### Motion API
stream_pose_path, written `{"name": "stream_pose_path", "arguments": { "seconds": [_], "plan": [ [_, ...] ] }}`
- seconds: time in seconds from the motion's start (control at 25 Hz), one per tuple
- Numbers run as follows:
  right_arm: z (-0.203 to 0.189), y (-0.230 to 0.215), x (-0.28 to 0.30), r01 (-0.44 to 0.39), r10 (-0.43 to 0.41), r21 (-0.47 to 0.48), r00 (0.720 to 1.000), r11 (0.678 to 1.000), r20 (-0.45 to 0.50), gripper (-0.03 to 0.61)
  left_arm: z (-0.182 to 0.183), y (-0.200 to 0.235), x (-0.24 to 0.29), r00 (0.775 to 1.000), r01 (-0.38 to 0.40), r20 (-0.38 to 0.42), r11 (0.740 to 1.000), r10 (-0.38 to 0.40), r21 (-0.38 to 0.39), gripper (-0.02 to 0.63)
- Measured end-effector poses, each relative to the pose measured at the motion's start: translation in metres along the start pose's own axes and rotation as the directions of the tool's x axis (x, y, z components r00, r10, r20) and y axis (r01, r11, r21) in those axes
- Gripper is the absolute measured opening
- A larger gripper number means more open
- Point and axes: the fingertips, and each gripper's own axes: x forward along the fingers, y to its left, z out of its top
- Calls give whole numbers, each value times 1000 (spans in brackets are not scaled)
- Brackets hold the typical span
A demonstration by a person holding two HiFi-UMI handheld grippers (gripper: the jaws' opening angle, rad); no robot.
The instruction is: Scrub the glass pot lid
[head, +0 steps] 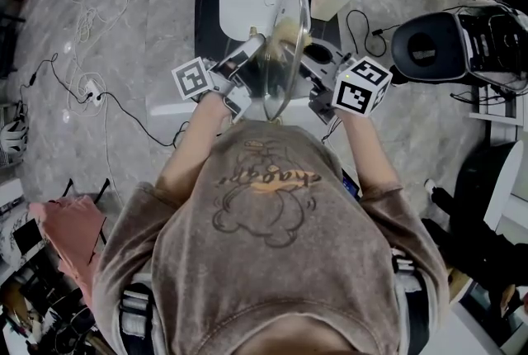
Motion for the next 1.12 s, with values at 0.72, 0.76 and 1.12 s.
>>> {"name": "stream_pose_path", "arguments": {
  "seconds": [0.72, 0.76, 1.12],
  "plan": [
    [-43, -49, 23, 71, -67, 65, 996, 995, -60, 40, -8, 14, -8, 998, -48, -34, 999, 48, 1, 183],
    [-47, -52, 25, 77, -72, 65, 995, 995, -69, 40, -9, 14, -8, 998, -47, -34, 999, 47, -2, 183],
    [-98, -65, 37, 105, -86, 109, 982, 988, -169, 40, -10, 15, -10, 998, -50, -32, 999, 50, -8, 183]
  ]
}}
